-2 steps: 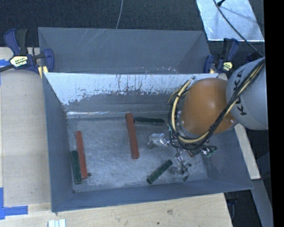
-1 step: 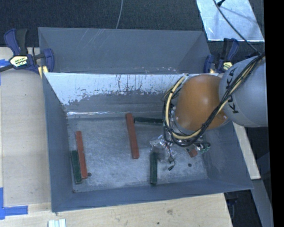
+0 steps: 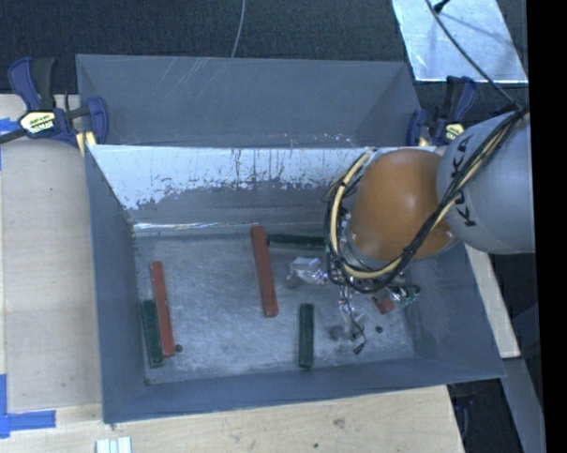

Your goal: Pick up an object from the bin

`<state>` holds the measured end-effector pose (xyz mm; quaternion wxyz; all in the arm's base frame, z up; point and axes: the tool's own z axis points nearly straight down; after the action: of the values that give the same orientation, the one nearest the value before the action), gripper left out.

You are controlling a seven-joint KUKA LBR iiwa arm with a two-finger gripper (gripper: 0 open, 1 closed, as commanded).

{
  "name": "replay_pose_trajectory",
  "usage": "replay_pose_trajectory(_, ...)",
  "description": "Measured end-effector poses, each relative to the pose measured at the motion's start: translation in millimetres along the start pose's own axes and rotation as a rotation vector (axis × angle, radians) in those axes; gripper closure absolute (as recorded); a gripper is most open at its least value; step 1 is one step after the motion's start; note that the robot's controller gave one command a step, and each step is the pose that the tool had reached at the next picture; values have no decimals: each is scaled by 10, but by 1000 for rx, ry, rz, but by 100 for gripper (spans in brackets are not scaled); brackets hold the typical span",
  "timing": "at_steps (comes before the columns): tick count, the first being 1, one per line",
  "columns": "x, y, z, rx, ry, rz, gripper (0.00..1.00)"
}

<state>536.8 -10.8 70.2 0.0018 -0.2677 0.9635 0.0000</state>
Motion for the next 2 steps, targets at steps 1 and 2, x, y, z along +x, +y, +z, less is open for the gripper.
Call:
replay_pose_trajectory(1, 0, 0, 0, 0, 0, 0, 0)
replay_pose_trajectory(2, 135, 522, -1, 1, 0, -24, 0)
